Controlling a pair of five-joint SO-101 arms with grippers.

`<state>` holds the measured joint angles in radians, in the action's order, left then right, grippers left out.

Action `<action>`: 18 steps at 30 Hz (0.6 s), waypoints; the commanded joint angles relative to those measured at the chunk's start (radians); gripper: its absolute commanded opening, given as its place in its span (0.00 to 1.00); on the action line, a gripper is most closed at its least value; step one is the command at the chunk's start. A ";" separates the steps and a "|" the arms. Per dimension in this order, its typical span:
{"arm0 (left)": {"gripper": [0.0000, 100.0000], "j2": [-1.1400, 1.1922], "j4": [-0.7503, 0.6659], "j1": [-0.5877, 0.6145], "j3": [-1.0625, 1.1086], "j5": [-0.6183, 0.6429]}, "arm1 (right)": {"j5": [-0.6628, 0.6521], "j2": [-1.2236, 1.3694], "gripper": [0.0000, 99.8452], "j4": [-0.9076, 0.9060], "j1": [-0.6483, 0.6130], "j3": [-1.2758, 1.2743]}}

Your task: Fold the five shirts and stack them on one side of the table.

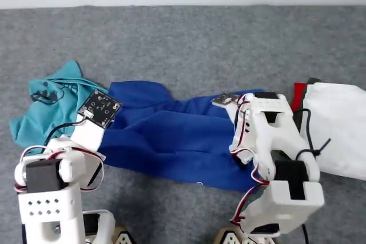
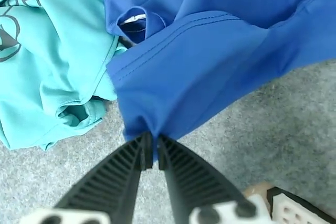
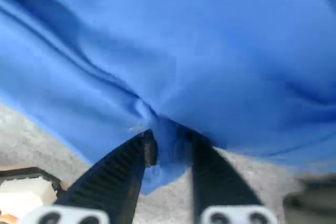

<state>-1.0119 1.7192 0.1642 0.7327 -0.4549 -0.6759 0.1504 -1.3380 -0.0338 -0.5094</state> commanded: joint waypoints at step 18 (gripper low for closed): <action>0.01 -0.012 -0.025 0.006 -0.012 0.008 | -0.126 -0.648 0.01 -0.266 0.004 0.023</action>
<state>-1.0119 1.7192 0.1642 0.7327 -0.4549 -0.7787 -0.3652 -1.5696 -0.0307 -0.5109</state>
